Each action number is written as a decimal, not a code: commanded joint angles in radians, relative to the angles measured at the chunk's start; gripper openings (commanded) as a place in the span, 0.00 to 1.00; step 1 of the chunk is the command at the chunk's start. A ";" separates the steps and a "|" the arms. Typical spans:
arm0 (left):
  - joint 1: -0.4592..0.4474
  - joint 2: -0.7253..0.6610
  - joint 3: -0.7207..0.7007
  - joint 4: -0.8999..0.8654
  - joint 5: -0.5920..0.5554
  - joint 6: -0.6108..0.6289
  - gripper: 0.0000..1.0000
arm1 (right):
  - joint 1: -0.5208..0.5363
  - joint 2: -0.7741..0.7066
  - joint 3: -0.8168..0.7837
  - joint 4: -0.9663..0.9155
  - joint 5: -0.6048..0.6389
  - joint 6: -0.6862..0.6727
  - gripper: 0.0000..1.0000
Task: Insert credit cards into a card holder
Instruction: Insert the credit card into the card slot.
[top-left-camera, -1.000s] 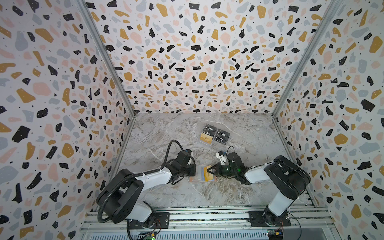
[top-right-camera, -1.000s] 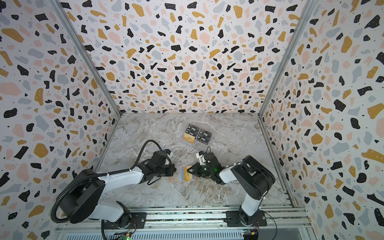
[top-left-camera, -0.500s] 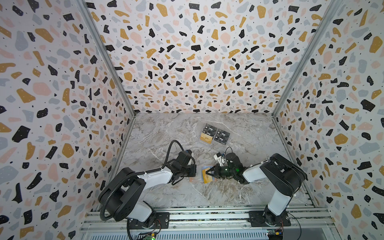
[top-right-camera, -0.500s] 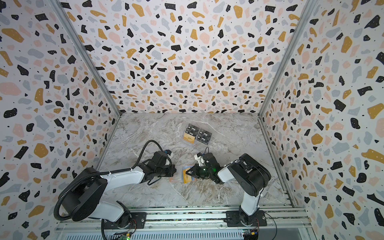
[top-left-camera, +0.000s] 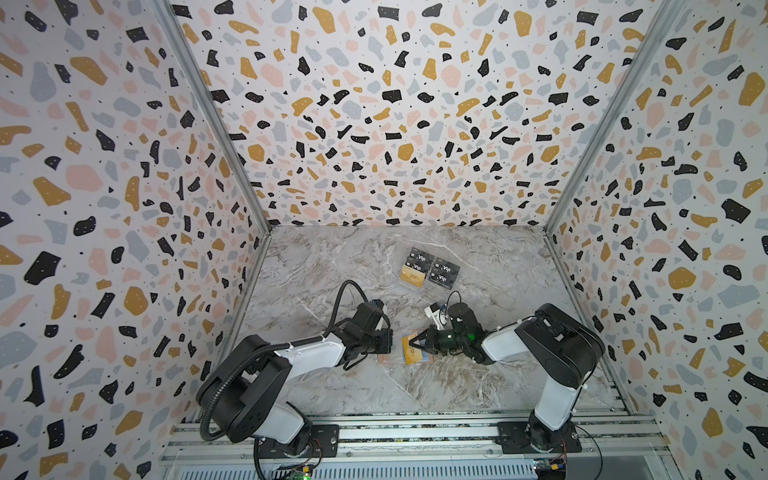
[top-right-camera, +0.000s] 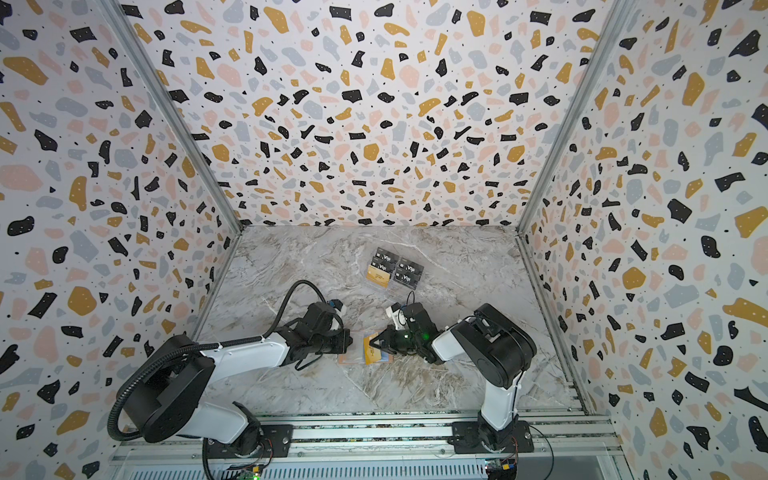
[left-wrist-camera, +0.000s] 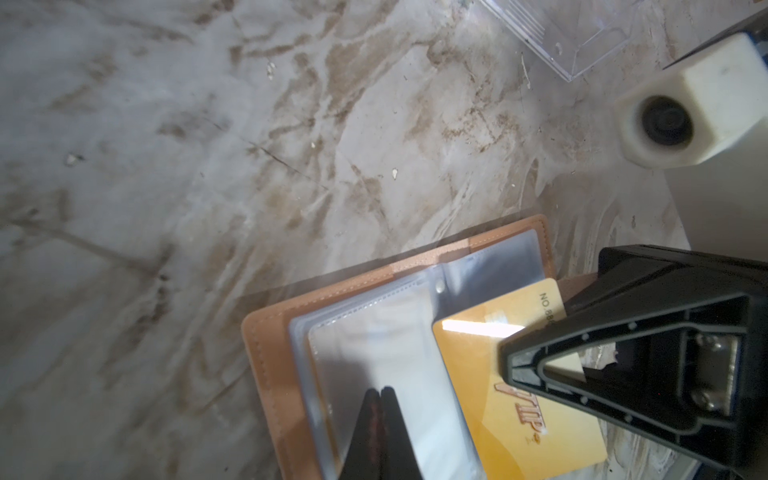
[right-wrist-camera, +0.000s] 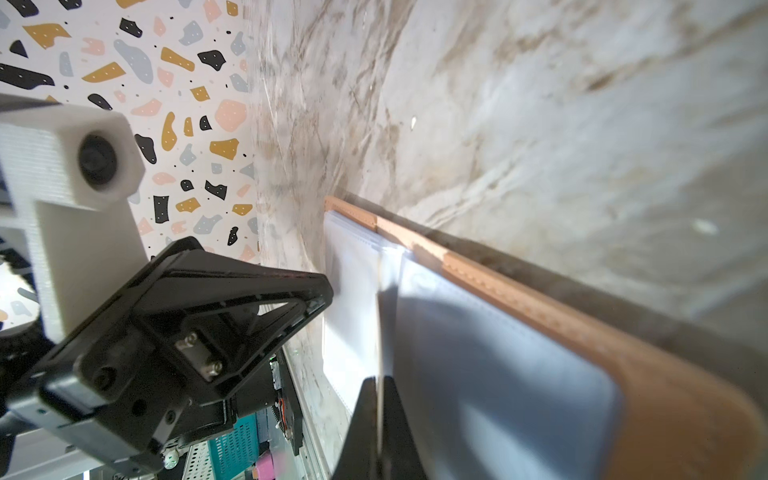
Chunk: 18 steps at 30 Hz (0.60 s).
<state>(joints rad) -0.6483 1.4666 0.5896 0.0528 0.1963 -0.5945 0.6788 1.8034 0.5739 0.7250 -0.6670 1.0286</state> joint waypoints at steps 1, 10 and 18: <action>-0.004 -0.013 0.003 0.002 -0.013 0.008 0.00 | 0.001 -0.004 0.026 -0.035 -0.004 -0.029 0.00; -0.004 -0.019 -0.001 0.002 -0.013 0.008 0.00 | 0.001 -0.017 0.009 -0.041 0.015 -0.024 0.00; -0.003 -0.015 -0.001 0.004 -0.014 0.008 0.00 | 0.002 -0.029 -0.002 -0.039 0.012 -0.020 0.00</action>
<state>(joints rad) -0.6483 1.4662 0.5896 0.0525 0.1955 -0.5945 0.6788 1.8034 0.5785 0.7094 -0.6621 1.0195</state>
